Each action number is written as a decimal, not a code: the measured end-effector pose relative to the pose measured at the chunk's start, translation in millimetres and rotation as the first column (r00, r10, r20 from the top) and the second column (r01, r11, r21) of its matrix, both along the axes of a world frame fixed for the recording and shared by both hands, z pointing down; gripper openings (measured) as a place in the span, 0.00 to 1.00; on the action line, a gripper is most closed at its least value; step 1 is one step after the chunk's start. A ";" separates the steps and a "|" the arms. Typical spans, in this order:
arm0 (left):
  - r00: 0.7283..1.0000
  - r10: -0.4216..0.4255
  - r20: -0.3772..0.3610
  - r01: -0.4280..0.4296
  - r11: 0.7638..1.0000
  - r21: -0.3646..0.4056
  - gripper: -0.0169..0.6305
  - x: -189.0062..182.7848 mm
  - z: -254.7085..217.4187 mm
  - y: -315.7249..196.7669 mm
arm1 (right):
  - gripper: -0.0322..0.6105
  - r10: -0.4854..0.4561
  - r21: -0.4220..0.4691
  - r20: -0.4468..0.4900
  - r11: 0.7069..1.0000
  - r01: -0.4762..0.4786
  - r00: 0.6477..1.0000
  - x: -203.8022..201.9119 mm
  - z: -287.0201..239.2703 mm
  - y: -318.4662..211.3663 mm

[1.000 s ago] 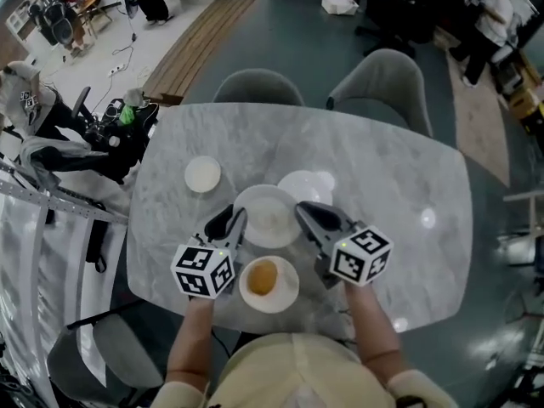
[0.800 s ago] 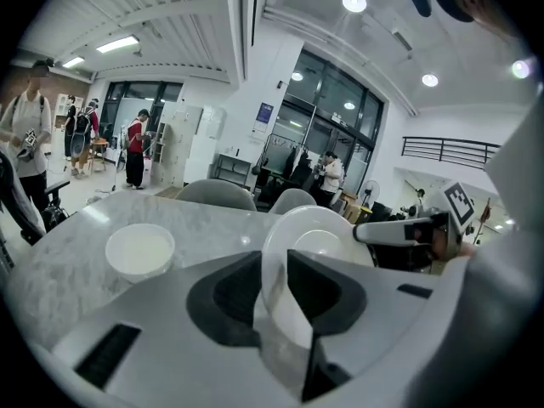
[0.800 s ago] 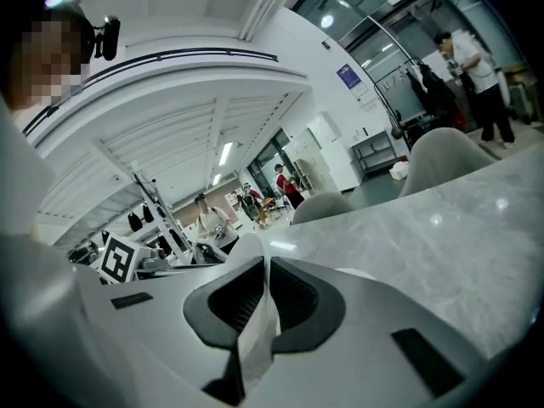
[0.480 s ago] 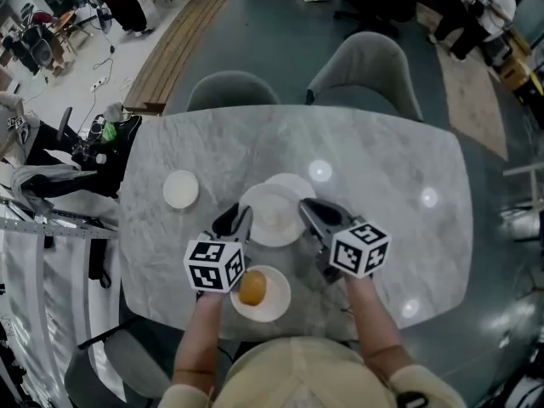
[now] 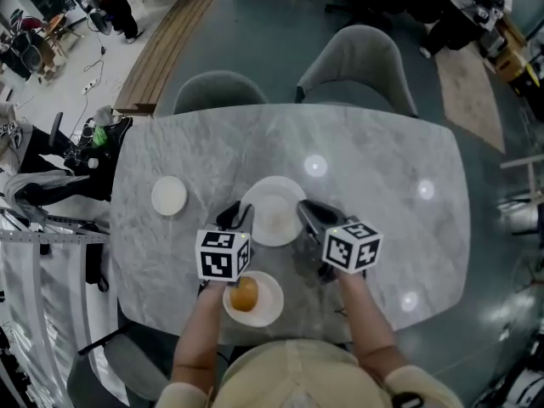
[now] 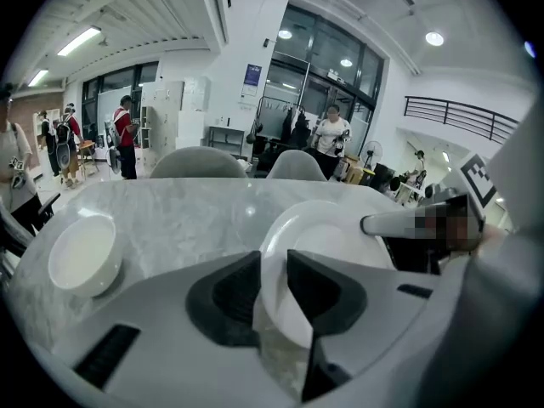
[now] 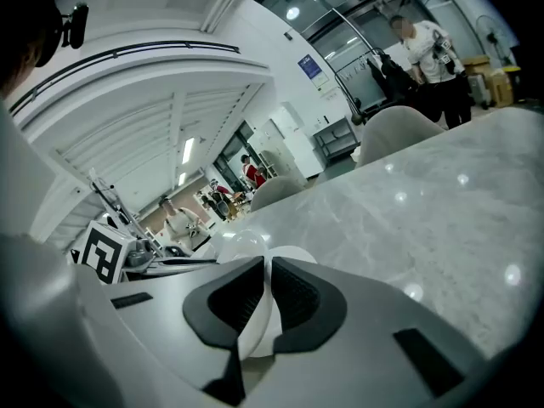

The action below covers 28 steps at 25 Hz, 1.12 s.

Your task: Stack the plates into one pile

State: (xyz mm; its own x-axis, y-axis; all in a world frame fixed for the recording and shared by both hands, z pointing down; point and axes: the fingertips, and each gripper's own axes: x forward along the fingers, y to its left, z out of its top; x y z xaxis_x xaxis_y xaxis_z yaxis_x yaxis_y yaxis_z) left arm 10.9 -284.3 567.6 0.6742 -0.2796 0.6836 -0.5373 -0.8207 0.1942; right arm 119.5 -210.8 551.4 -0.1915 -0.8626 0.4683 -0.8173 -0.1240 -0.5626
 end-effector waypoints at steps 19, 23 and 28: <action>0.984 0.091 0.152 -0.103 0.992 0.073 0.17 25.1 26.7 -1.7 | 0.09 0.049 -0.166 -0.172 0.983 -0.078 0.984 18.0 38.1 2.7; 0.979 0.104 0.174 -0.125 0.986 0.112 0.18 24.7 32.3 -5.2 | 0.09 0.035 -0.172 -0.247 0.982 -0.080 0.968 16.1 40.2 -1.9; 0.967 0.113 0.229 -0.154 0.973 0.173 0.17 19.4 35.3 -10.4 | 0.10 -0.010 -0.211 -0.354 0.975 -0.070 0.935 17.1 47.6 1.1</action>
